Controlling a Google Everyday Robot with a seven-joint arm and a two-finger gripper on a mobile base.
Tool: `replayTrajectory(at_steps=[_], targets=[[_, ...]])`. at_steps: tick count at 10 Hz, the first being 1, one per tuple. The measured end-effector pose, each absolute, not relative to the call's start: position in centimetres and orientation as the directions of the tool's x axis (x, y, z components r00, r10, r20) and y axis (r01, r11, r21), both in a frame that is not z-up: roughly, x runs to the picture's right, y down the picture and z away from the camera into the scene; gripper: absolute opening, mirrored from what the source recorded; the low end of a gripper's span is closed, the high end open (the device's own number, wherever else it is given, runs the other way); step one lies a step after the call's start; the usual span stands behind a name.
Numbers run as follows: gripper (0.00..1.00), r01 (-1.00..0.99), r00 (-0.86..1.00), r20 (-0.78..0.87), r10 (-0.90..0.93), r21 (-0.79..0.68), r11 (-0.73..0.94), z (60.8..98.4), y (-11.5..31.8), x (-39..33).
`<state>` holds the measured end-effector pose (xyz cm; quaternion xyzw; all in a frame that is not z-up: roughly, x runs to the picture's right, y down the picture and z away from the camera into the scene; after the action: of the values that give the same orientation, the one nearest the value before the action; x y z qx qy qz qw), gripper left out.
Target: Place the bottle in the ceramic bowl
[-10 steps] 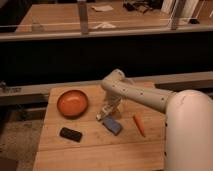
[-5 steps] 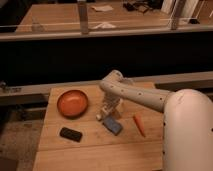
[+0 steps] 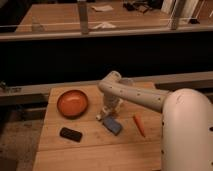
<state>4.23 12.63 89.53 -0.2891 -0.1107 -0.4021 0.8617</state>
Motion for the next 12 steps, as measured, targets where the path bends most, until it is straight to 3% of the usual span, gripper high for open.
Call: replayTrajectory(at_steps=[1,3,7,12], targets=[[0.21,0.756,0.653,0.422,-0.629,-0.411,0.508,89.5,12.7,4.2],[0.06,0.758,0.651,0.422,-0.631,-0.412,0.506,89.4,12.6,4.1],[0.04,0.778,0.625,0.424,-0.656,-0.403,0.481,87.9,9.1,1.3],[0.04,0.804,0.591,0.432,-0.681,-0.384,0.454,87.3,7.8,-0.3]])
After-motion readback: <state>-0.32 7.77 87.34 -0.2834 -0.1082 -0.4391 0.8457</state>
